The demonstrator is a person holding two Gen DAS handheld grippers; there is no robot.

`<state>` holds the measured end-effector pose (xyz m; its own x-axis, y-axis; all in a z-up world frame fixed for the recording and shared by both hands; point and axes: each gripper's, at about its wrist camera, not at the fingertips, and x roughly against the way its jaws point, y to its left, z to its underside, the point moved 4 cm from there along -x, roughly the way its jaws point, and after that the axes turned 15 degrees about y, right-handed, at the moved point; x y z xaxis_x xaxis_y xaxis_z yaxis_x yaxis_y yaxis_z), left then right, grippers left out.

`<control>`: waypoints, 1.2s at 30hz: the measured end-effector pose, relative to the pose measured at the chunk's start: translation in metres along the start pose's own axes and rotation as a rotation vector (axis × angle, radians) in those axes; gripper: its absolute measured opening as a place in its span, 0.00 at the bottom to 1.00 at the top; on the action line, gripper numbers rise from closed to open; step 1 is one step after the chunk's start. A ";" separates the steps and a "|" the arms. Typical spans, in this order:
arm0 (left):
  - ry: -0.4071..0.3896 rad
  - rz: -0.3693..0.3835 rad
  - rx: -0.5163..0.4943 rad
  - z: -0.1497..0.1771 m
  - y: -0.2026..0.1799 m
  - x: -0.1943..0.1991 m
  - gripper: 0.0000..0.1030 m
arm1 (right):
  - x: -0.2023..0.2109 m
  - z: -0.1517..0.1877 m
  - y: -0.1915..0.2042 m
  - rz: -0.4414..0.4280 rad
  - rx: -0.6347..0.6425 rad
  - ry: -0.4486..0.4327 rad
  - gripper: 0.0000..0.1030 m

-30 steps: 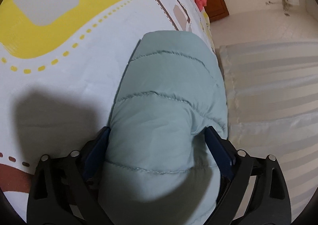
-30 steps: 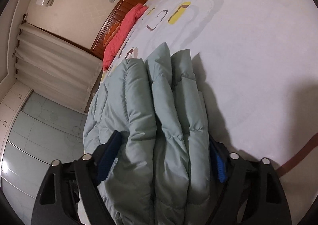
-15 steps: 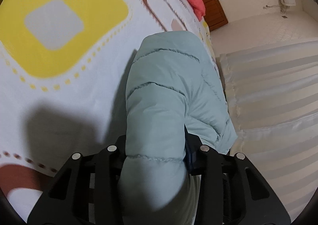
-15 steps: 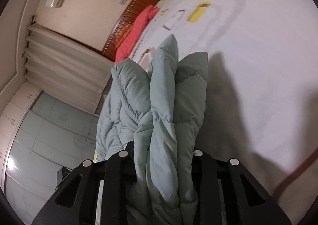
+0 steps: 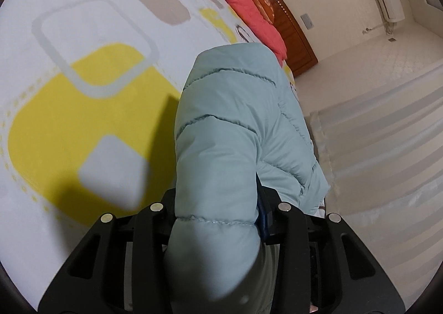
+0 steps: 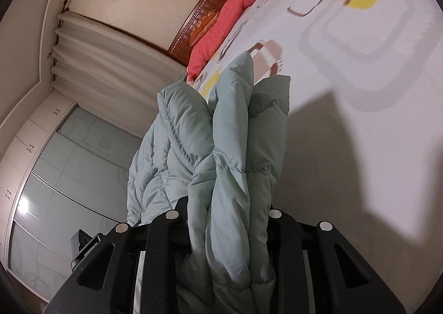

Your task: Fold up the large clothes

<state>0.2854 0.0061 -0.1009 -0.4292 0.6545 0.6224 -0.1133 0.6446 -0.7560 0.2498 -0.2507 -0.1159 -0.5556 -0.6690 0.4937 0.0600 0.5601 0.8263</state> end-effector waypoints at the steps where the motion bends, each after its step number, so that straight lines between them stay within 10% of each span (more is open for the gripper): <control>1: -0.005 -0.002 -0.001 -0.004 0.001 0.000 0.37 | -0.005 -0.003 0.001 -0.001 0.002 0.003 0.26; 17: 0.023 -0.035 0.018 -0.019 0.048 -0.019 0.43 | -0.045 -0.004 -0.020 0.040 -0.033 0.082 0.29; 24: 0.038 0.002 0.021 -0.026 0.061 0.001 0.72 | -0.021 -0.006 -0.016 0.074 -0.029 0.086 0.70; 36: 0.115 0.030 0.110 -0.076 0.056 -0.025 0.79 | -0.040 -0.070 -0.017 0.122 -0.091 0.106 0.77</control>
<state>0.3582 0.0556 -0.1430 -0.3294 0.7178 0.6133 -0.2025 0.5808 -0.7885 0.3291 -0.2670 -0.1308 -0.4490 -0.6493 0.6139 0.1990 0.5971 0.7771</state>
